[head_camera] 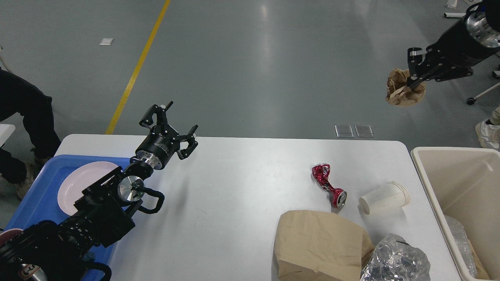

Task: Tidy desktop
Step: 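Lift the brown paper and drop it into the white bin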

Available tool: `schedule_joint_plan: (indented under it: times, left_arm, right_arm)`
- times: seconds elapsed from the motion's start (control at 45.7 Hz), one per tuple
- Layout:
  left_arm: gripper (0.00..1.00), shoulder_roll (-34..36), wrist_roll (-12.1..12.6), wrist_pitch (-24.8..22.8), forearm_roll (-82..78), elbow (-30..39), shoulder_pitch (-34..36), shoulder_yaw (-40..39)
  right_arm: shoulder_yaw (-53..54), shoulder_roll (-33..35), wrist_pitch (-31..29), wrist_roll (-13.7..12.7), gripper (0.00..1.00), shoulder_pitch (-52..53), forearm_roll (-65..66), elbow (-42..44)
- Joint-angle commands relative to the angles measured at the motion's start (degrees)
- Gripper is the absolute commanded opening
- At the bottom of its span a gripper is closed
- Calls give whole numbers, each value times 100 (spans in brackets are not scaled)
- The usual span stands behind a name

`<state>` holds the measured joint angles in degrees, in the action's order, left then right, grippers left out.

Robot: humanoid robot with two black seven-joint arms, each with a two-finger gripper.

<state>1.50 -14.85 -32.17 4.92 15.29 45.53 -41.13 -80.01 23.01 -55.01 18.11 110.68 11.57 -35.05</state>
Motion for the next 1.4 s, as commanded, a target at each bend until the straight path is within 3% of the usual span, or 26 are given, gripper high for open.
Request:
schedule_joint_plan:
  times: [0.0,0.46,0.832,1.379]
  left_arm:
    - [97,0,0,0,0,0,0,0]
    - [97,0,0,0,0,0,0,0]
    - [97,0,0,0,0,0,0,0]
    - [97,0,0,0,0,0,0,0]
  right_arm:
    - [-138,273,7,-1,0,-231,3,51]
    - [-305,1196,2195,-10,0,-1374,-76,165]
    - [195,1636,4480,-10,0,-2981,-392,517]
    - [2401,1452,5140,-1,0,-5662,-964,1624]
